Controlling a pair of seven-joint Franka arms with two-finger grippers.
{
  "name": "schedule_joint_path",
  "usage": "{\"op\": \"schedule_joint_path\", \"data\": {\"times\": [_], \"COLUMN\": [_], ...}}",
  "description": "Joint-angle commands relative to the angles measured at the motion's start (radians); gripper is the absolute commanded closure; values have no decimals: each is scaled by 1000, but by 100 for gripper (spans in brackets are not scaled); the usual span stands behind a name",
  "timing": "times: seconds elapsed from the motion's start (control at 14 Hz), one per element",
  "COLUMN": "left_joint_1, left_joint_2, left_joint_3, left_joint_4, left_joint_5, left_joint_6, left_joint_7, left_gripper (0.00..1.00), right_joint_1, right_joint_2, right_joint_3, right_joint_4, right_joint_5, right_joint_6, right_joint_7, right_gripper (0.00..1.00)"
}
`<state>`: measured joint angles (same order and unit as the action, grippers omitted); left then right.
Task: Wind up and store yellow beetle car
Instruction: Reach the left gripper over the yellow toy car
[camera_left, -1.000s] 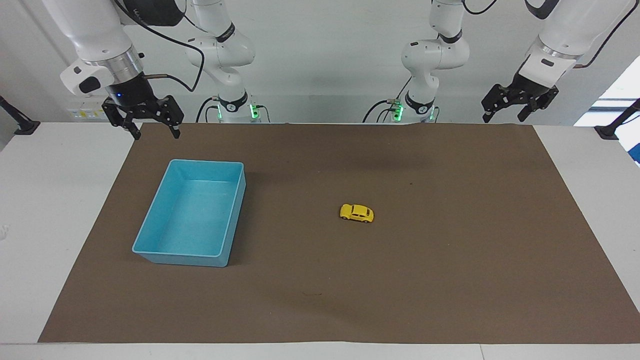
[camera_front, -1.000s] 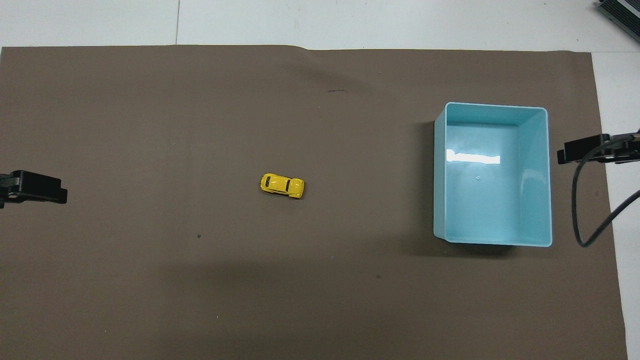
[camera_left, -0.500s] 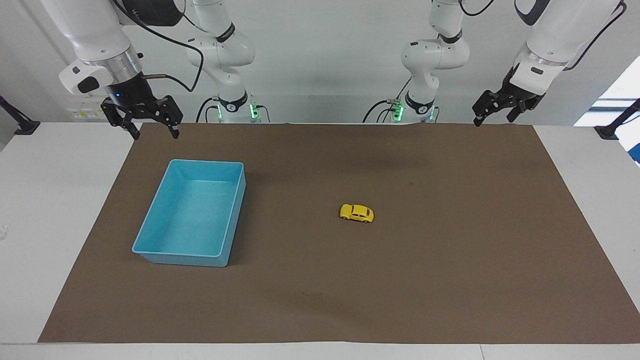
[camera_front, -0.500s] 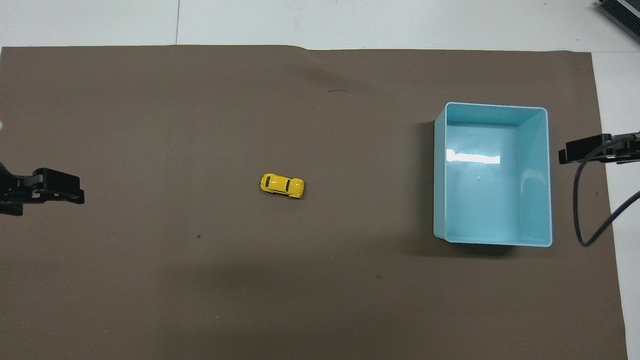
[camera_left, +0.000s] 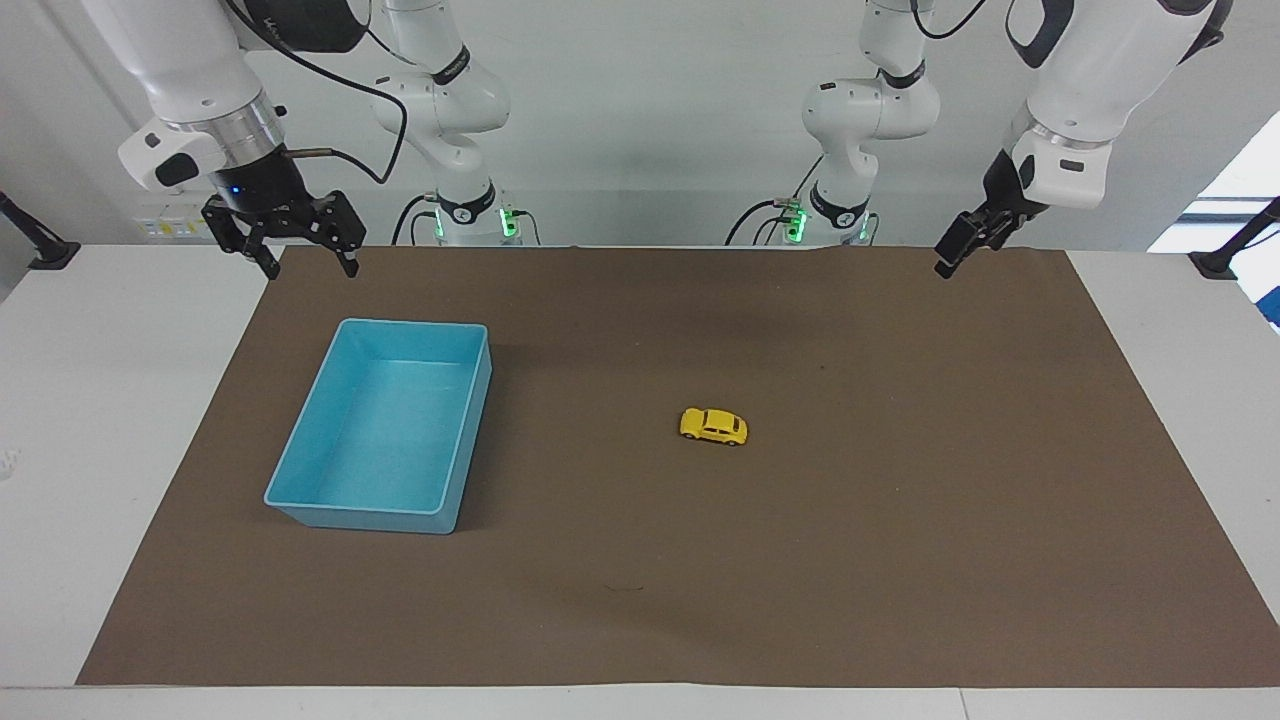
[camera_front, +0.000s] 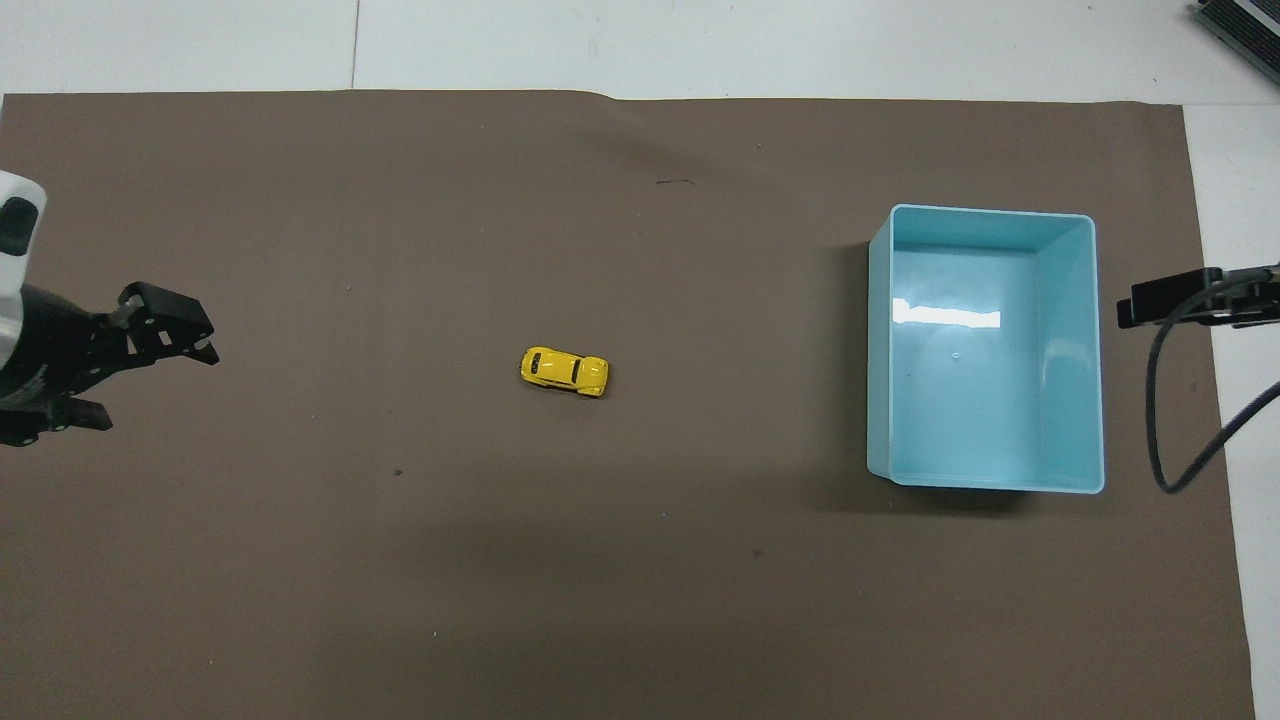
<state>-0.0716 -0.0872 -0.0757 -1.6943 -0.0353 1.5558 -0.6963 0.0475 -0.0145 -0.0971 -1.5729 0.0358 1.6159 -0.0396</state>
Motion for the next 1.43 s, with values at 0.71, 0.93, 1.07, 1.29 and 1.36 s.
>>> {"op": "schedule_joint_path", "data": {"times": [0.71,0.93,1.07,1.29,1.36], "left_joint_1": [-115,-175,-217,-281,-290], "left_joint_2": [139,207,247,325,342], "left_joint_3": [11,13,13,14,13], "left_joint_4": [-12,-12,-12,-10,-11], "left_joint_5": [-44,-44,-44,-41,-41], "left_joint_6": [308,363,380,473,498], "left_joint_7": [-880,-1006,-1075,-1190,-1219], "left_gripper": [0,0,0,0,0], "right_joint_1": [-2,-2,-2,-3,-3], "right_joint_2": [-24,-25,-30,-33,-33], "right_joint_3": [-1,-1,-3,-3,-3], "right_joint_4": [-24,-24,-27,-35,-36], "right_joint_5": [-1,-1,-1,-1,-1], "right_joint_6": [-7,-14,-14,-13,-14], "right_joint_7": [20,18,7,-5,-5], "right_gripper": [0,0,0,0,0]}}
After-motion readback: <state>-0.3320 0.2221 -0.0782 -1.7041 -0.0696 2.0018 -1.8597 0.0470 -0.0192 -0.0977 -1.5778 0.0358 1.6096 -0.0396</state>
